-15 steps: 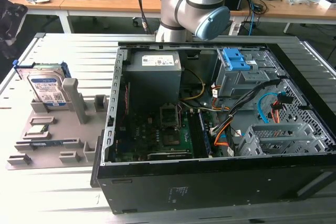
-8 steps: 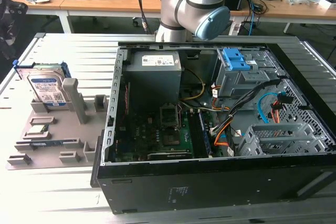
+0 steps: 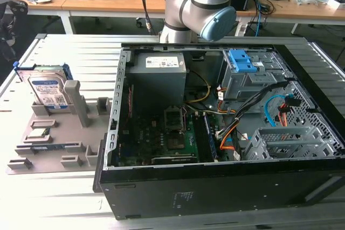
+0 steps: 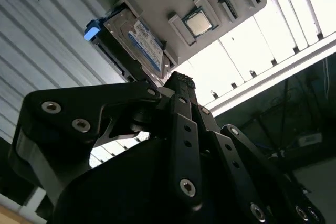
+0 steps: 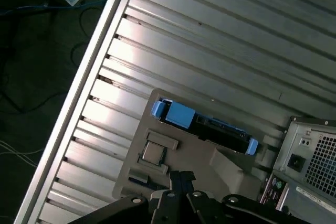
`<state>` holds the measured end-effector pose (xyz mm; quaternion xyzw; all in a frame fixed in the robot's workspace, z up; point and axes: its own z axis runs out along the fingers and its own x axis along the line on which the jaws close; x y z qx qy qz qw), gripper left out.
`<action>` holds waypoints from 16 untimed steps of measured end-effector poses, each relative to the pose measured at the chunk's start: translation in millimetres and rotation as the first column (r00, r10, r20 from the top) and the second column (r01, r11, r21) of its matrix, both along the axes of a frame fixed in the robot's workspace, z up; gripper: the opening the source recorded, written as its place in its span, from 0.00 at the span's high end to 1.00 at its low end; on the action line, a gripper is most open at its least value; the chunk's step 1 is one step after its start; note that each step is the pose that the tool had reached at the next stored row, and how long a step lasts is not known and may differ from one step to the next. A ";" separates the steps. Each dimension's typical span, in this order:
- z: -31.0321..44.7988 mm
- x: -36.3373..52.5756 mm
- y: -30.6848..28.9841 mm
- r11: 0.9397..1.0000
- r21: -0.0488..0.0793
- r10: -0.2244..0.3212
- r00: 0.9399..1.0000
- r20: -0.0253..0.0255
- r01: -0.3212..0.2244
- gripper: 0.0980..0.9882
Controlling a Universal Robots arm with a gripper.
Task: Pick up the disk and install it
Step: 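Pick up the disk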
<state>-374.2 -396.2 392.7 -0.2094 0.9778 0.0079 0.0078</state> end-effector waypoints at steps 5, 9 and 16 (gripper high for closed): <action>0.0 0.0 0.0 0.992 0.000 0.122 0.992 0.000 -0.122 0.99; 0.0 0.0 0.0 0.976 0.000 0.218 0.976 0.000 -0.218 0.99; 0.0 0.1 0.0 0.936 0.000 0.352 0.936 0.000 -0.352 0.99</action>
